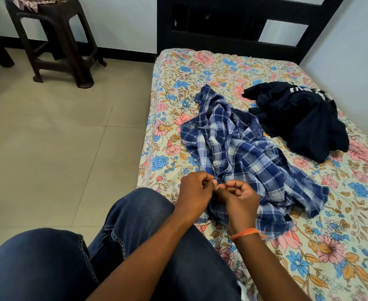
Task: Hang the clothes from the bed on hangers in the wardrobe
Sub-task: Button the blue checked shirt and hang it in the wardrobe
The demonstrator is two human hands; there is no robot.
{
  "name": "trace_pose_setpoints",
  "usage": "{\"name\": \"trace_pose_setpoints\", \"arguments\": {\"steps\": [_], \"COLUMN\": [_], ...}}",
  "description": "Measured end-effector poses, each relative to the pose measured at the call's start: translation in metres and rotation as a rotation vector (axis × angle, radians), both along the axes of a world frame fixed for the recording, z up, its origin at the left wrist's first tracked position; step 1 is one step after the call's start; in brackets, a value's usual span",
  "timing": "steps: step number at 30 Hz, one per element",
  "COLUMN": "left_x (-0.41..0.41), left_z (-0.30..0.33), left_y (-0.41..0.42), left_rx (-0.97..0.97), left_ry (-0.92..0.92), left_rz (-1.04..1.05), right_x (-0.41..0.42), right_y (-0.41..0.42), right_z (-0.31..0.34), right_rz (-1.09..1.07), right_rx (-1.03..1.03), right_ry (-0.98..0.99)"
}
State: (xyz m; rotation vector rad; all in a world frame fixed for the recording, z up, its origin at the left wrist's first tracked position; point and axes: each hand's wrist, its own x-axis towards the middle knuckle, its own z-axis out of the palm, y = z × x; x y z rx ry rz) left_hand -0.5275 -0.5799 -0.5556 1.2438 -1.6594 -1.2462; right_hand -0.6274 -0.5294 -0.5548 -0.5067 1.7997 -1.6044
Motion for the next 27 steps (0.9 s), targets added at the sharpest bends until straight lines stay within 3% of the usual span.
{"name": "trace_pose_setpoints", "arguments": {"steps": [5,8,10,12,15,19,23,25,27], "left_x": [0.003,0.003,0.003,0.001,-0.002,-0.004,-0.005,-0.003,-0.003], "left_z": [-0.004,-0.005,-0.004,-0.005,-0.007,-0.009,-0.018,-0.02,-0.016], "left_y": [-0.006,-0.008,-0.008,-0.005,0.0,-0.001,-0.007,-0.013,-0.02], "left_rx": [0.05,0.094,0.064,0.049,0.005,-0.056,-0.112,-0.112,-0.074], "left_ry": [-0.052,-0.088,-0.176,-0.317,-0.567,-0.656,-0.591,-0.527,-0.447], "left_rz": [0.015,-0.028,-0.089,-0.185,-0.302,-0.307,-0.31,-0.3,-0.242], "right_x": [0.002,0.001,-0.007,-0.019,-0.037,-0.046,-0.04,-0.041,-0.044], "right_y": [-0.004,-0.002,0.003,0.006,-0.001,-0.033,-0.051,-0.053,-0.051], "right_z": [0.005,0.004,0.006,0.009,0.015,0.008,-0.009,-0.015,-0.02], "right_rz": [-0.041,-0.013,0.055,0.099,0.08,0.236,0.414,0.357,0.284], "right_rx": [-0.065,-0.042,0.036,0.099,0.066,0.14,0.345,0.297,0.205], "right_ry": [-0.443,-0.533,-0.332,0.004,0.317,0.55,0.75,0.746,0.592]}}
